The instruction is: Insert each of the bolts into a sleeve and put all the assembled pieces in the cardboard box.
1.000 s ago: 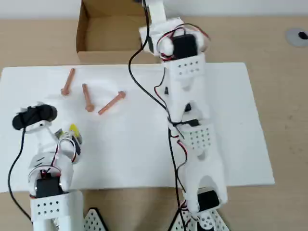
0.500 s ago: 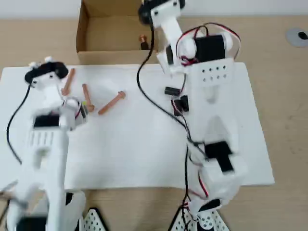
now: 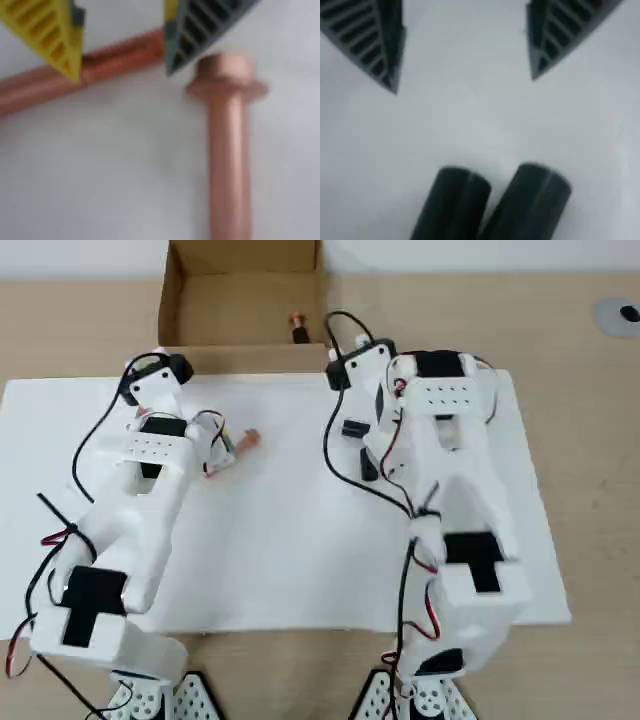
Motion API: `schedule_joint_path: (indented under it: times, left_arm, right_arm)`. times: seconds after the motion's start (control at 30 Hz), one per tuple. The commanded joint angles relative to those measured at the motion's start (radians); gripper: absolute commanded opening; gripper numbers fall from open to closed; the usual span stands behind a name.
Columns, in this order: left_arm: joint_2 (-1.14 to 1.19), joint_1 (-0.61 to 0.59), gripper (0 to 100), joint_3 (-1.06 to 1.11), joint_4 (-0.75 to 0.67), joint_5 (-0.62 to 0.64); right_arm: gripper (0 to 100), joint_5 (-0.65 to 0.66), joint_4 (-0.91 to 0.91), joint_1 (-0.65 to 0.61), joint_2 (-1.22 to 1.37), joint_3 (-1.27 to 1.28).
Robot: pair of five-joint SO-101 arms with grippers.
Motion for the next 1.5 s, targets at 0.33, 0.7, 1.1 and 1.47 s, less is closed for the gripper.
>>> schedule_joint_path:
  times: [0.33,0.7,1.1,1.47]
  left_arm:
    - [-0.019,0.012,12,-0.017,-0.006,-0.098]
    - [-0.022,0.011,12,0.011,-0.046,-0.100]
    - [-0.022,0.011,12,0.014,-0.044,-0.100]
    - [-0.022,0.011,12,0.014,-0.044,-0.124]
  right_arm:
    - [20.7,-0.264,-0.018,-0.033,0.157,-0.295]
    - [20.7,-0.265,-0.018,-0.033,0.294,-0.295]
    - [20.7,-0.256,-0.104,-0.025,0.297,-0.162]
    - [20.6,-0.215,-0.066,-0.010,0.297,-0.133]
